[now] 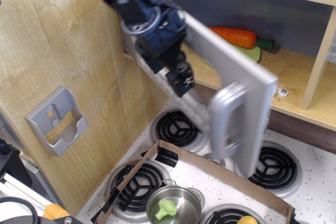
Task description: Close microwave
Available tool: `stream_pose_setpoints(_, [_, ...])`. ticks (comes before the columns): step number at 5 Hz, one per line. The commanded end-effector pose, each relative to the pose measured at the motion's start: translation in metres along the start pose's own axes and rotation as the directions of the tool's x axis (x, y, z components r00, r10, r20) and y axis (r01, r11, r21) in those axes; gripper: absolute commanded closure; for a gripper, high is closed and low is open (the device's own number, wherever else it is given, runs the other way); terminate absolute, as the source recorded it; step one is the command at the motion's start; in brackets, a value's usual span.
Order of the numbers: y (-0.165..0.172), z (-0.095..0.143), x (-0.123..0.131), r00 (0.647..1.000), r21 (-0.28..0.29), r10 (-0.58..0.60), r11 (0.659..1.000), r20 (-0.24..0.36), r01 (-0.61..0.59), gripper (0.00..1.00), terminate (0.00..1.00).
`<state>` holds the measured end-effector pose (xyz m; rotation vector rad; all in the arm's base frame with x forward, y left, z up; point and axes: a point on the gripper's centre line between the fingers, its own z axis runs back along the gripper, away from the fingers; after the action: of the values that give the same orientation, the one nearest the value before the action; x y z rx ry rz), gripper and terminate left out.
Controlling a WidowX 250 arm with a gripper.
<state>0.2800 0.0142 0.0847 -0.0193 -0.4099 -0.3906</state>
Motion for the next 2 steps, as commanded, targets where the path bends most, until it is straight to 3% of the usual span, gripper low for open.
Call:
stream_pose_setpoints(1, [-0.002,0.014,0.039,0.999,0.025,-0.045,0.999,0.027,0.044,0.00,0.00])
stream_pose_setpoints(2, [-0.006,0.013,0.050,0.998,0.021,-0.053,0.998,0.042,0.052,0.00,0.00])
